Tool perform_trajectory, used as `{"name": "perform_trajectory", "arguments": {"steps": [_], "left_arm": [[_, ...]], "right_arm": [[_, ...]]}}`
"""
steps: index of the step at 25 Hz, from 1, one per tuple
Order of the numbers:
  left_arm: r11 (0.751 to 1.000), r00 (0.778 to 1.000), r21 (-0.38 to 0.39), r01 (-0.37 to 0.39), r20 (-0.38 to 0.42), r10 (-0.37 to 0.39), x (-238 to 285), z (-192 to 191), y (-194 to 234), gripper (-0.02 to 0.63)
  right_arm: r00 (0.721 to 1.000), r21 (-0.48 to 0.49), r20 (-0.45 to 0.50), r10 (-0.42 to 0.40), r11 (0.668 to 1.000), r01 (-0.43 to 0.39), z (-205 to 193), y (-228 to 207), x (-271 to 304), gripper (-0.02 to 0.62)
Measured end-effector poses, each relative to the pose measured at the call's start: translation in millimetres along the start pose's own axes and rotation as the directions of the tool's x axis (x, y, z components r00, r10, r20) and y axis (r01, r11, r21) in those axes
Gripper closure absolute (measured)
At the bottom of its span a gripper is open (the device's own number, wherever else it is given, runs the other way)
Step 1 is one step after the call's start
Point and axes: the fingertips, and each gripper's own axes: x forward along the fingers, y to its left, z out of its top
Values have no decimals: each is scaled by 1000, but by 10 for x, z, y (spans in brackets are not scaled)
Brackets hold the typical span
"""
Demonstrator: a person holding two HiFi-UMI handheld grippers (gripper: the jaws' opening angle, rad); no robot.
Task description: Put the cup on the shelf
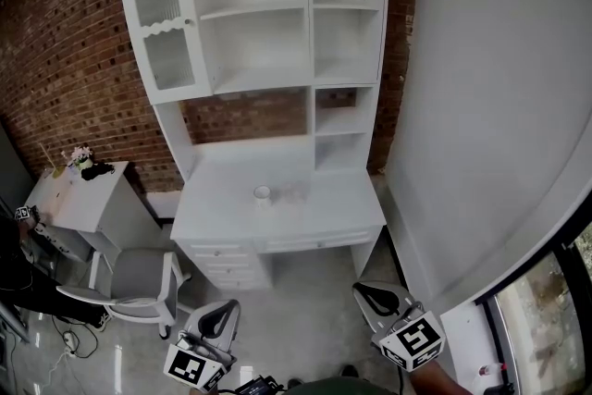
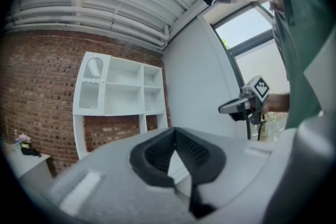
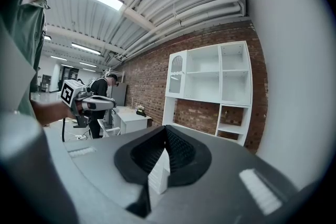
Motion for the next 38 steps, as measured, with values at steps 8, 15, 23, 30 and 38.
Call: {"name": "perform_trajectory", "arguments": {"steps": [8, 15, 23, 30, 38], "left_arm": [[1000, 1000, -5, 22, 1, -22, -164, -69, 281, 604], [999, 999, -7, 48, 5, -48, -257, -154, 485, 604], [998, 999, -20, 54, -5, -54, -137, -228, 656, 604], [999, 999, -18, 28, -28, -29, 184, -283, 799, 604], [1000, 999, -16, -10, -50, 10, 781, -302, 892, 604]], "right_arm": [[999, 45, 46, -22, 999, 20, 123, 198, 246, 589], [998, 45, 52, -42, 998, 40, 152, 363, 449, 589], [998, 48, 37, -45, 998, 43, 140, 242, 688, 589], [999, 62, 45, -16, 998, 13, 79, -96, 991, 589], [998, 66, 49, 44, 997, -47, 28, -665, 1318, 589]]}}
